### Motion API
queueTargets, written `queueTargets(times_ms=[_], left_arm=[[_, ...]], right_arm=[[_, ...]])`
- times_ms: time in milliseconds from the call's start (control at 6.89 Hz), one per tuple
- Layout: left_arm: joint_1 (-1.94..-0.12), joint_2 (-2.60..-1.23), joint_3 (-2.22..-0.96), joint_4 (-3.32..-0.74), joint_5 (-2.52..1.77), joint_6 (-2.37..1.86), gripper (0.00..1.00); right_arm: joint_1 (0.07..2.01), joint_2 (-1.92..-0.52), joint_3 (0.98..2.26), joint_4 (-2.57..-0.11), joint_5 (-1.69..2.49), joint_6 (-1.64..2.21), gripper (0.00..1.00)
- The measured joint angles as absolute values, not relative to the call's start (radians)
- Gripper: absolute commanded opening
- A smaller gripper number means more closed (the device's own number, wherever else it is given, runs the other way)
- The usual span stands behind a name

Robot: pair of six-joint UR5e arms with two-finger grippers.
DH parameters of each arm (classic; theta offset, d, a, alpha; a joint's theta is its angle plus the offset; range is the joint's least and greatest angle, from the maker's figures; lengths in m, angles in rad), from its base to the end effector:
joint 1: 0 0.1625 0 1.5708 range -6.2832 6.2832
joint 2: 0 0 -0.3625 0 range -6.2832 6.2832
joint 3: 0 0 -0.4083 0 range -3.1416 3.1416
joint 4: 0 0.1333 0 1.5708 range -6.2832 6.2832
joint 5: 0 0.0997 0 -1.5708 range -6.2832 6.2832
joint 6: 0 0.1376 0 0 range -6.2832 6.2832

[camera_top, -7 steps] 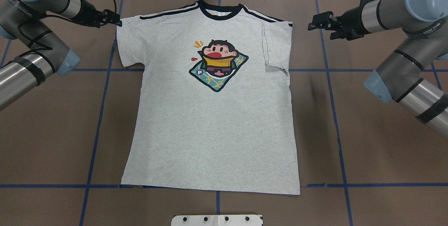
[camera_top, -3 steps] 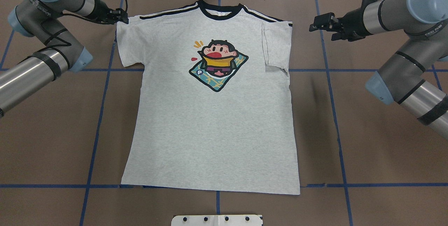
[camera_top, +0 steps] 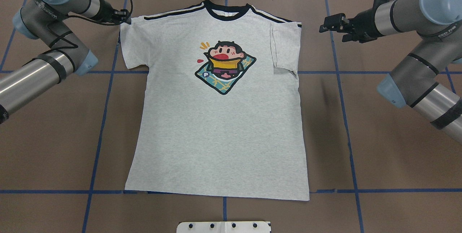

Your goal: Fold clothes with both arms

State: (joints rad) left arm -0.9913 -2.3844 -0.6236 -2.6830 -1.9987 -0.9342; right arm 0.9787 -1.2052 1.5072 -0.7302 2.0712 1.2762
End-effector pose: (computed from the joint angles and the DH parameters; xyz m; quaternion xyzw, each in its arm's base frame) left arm 0.3895 -0.7342 0.4530 0.2052 0.4516 -0.0539 0.8666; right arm -0.3185 -0.5940 0.3390 0.1440 -0.5451 0.1472 0.8127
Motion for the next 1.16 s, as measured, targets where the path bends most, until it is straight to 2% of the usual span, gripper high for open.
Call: queueTargets(times_ms=[145,290,871,1161], left_arm=[[-0.99,-2.388,-0.616,-2.684,-1.996,-0.934,0.27],[-0.988,-2.389,-0.611,-2.684,-1.994,-0.934,0.0],[-0.988,-2.391,-0.626,-2.684,-1.962,-0.94,0.0],[-0.983,-2.394,-0.736,-2.642,-1.962,-1.004,0.0]], right_arm=[[0.979,-1.206,1.508,-0.73,2.071,1.276,1.0],[0.979,-1.207,1.508,-0.73,2.072,1.276,1.0],[0.98,-1.212,1.512,-0.73,2.072,1.276,1.0],[0.98,-1.22,1.522,-0.73,2.073,1.276,1.0]])
